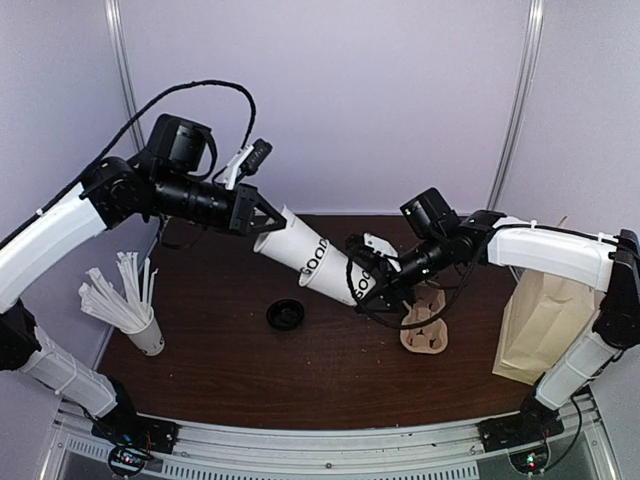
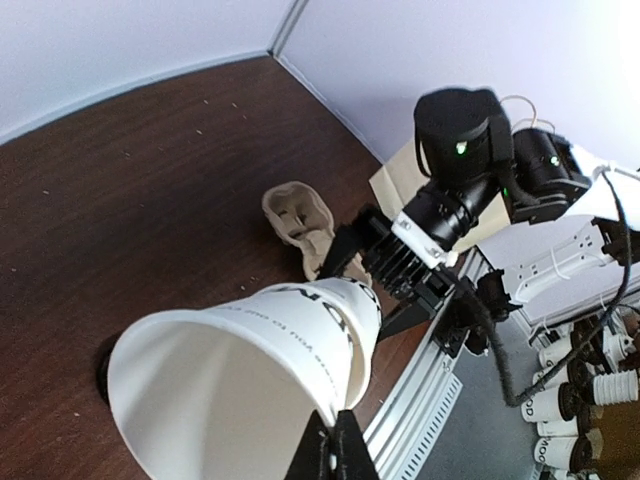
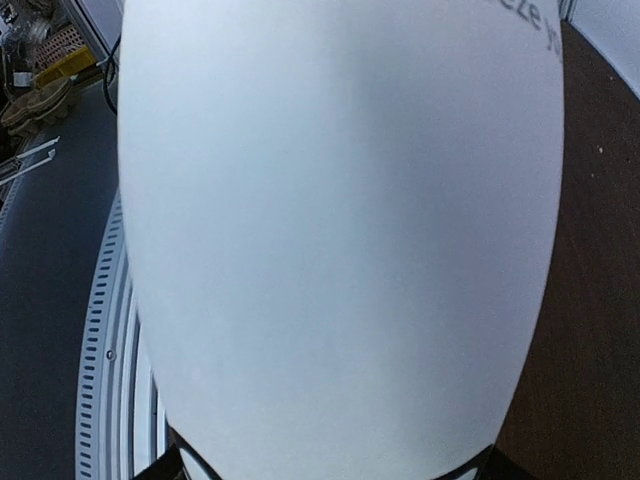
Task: Pack the takeout coffee
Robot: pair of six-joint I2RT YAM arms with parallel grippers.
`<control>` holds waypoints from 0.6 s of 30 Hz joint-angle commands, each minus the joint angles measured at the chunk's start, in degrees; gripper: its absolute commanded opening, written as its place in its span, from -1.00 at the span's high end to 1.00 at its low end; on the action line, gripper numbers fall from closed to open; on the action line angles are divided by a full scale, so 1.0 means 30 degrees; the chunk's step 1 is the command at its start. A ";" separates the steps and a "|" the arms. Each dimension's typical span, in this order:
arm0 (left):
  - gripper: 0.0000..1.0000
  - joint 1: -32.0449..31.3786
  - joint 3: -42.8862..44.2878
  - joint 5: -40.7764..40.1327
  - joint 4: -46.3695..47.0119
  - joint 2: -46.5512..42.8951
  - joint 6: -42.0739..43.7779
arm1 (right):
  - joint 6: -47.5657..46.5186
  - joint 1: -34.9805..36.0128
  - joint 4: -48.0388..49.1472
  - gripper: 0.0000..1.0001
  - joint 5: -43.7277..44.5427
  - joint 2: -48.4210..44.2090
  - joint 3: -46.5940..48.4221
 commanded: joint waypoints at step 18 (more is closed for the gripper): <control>1.00 0.0297 0.3014 -0.3266 -0.9506 -0.0202 0.4630 | -0.1122 -0.1510 -0.3841 -0.13 -0.2251 -0.0937 0.0739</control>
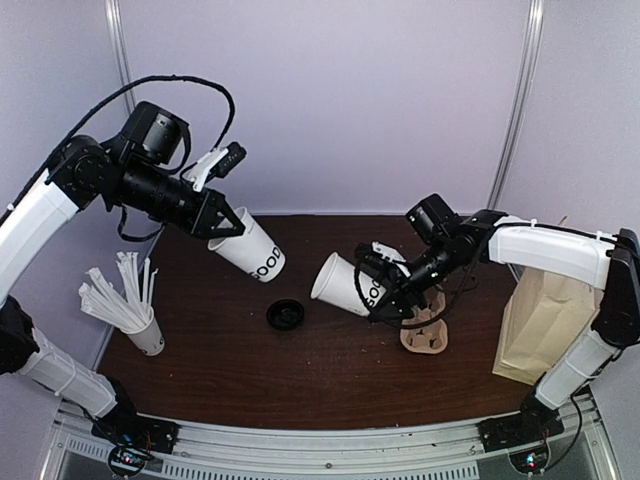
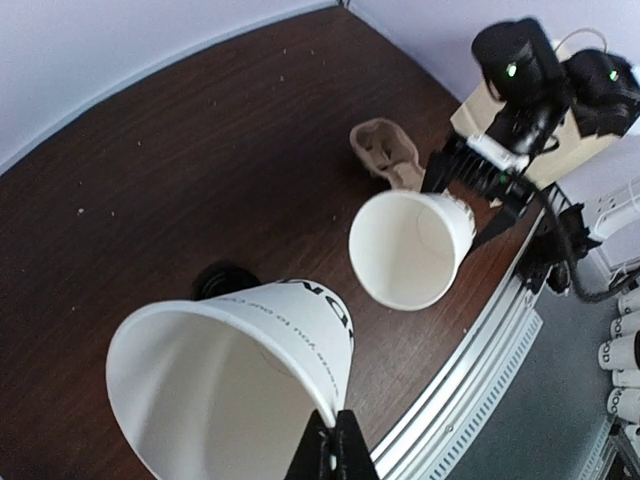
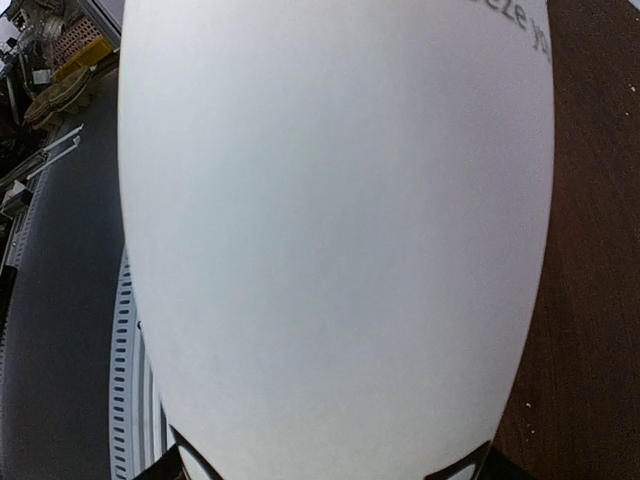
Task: Pack the takeout coffee
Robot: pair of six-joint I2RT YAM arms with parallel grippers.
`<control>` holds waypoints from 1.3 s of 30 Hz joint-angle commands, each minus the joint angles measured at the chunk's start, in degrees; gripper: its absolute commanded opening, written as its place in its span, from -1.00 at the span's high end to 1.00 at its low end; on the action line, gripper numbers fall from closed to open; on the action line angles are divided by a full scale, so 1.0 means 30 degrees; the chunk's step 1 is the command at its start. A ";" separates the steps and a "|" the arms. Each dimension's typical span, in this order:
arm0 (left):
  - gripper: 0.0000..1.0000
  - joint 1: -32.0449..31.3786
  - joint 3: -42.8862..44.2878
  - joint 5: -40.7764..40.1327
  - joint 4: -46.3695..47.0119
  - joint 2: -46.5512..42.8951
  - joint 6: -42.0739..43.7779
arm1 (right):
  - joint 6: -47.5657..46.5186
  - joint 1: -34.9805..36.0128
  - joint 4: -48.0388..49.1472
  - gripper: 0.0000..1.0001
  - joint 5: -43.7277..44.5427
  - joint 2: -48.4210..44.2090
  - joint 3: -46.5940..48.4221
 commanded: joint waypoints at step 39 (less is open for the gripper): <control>0.15 -0.9552 -0.4913 -0.8359 0.5127 0.7219 0.1929 | 0.2561 -0.5195 -0.0686 -0.17 -0.4362 -0.2549 0.3913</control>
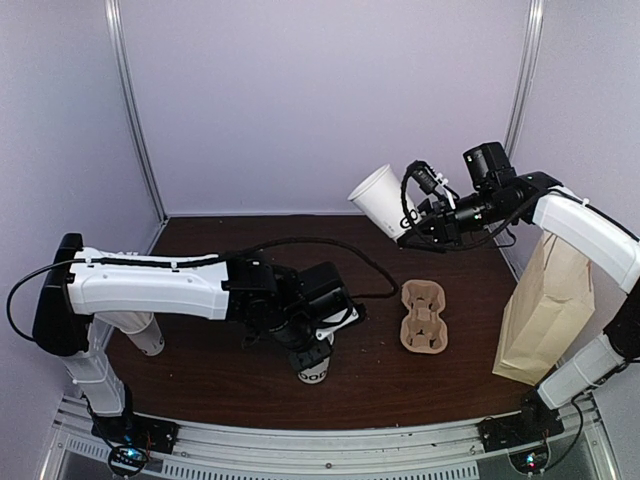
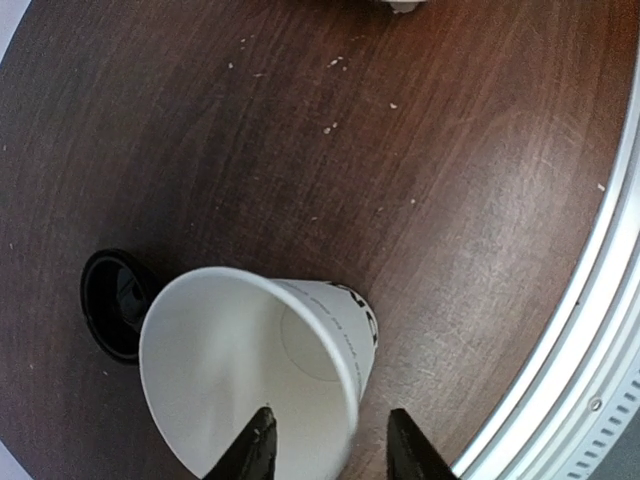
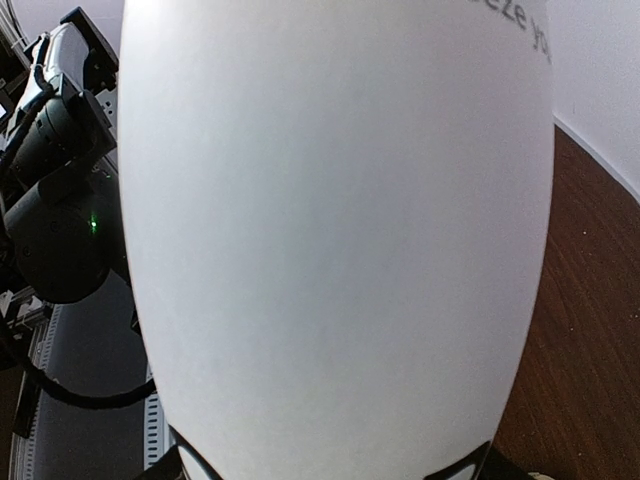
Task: Pack the takeout coffee
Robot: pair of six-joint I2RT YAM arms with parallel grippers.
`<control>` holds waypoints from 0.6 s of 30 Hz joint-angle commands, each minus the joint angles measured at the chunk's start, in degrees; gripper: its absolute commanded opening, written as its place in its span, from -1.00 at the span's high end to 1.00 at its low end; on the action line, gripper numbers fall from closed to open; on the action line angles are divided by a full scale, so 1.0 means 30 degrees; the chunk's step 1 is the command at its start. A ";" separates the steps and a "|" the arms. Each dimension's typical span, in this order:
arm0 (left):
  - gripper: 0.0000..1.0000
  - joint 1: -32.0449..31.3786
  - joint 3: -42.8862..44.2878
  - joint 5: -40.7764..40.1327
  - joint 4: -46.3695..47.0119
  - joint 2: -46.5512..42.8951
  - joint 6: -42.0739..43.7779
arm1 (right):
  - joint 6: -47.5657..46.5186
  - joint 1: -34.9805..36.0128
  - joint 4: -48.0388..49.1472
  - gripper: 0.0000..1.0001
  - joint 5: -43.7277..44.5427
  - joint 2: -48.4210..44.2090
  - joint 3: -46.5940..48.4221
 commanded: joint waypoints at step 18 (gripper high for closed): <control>-0.24 0.1976 0.6271 0.3621 0.2966 -0.6304 0.4457 | -0.1252 0.1136 0.0135 -0.21 -0.0950 -0.0594 -0.1907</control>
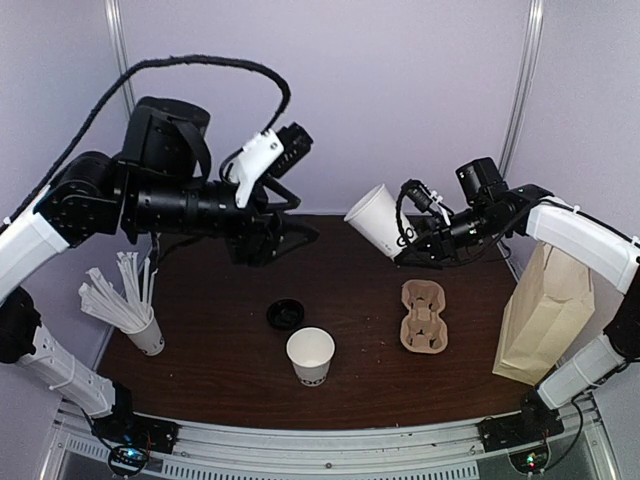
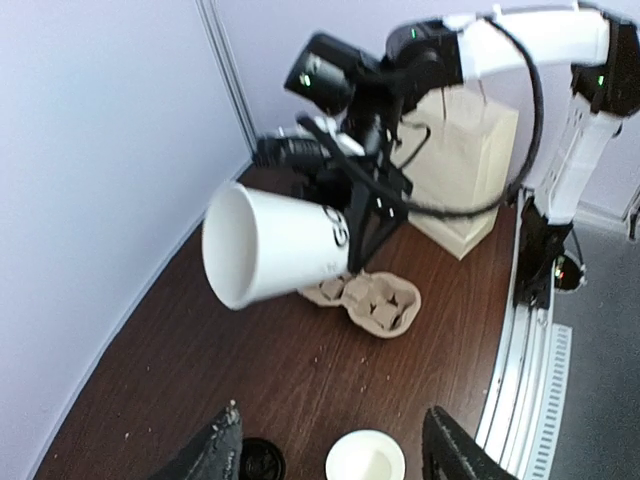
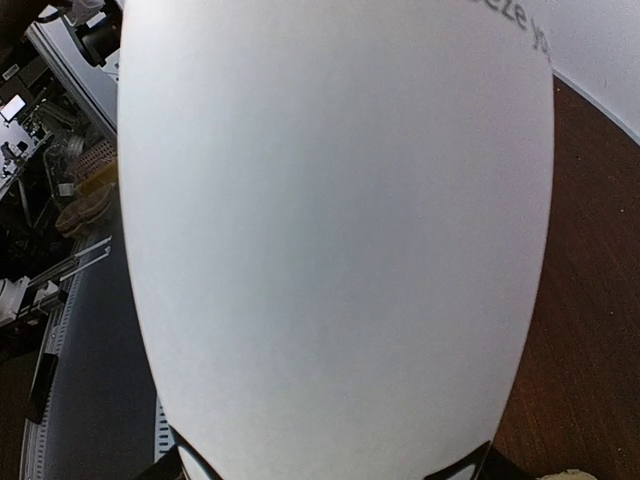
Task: Pack the takeout coffee
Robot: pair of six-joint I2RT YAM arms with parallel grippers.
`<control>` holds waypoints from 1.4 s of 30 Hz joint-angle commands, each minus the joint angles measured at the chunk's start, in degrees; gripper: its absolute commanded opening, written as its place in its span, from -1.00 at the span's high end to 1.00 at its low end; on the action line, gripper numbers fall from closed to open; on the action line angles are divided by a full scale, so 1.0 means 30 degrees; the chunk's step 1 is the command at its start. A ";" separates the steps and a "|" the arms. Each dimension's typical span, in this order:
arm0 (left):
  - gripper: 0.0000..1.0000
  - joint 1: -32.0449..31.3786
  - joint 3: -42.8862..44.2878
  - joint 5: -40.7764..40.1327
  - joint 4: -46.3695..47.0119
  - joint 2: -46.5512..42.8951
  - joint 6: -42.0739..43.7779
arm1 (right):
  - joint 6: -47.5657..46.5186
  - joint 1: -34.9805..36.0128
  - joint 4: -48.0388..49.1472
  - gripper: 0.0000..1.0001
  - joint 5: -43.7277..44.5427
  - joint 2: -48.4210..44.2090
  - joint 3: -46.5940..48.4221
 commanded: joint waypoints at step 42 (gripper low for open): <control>1.00 0.6028 0.5216 0.8843 -0.1677 0.4912 -0.0628 | -0.4390 0.1366 -0.5406 -0.76 0.0604 -0.1887 0.1068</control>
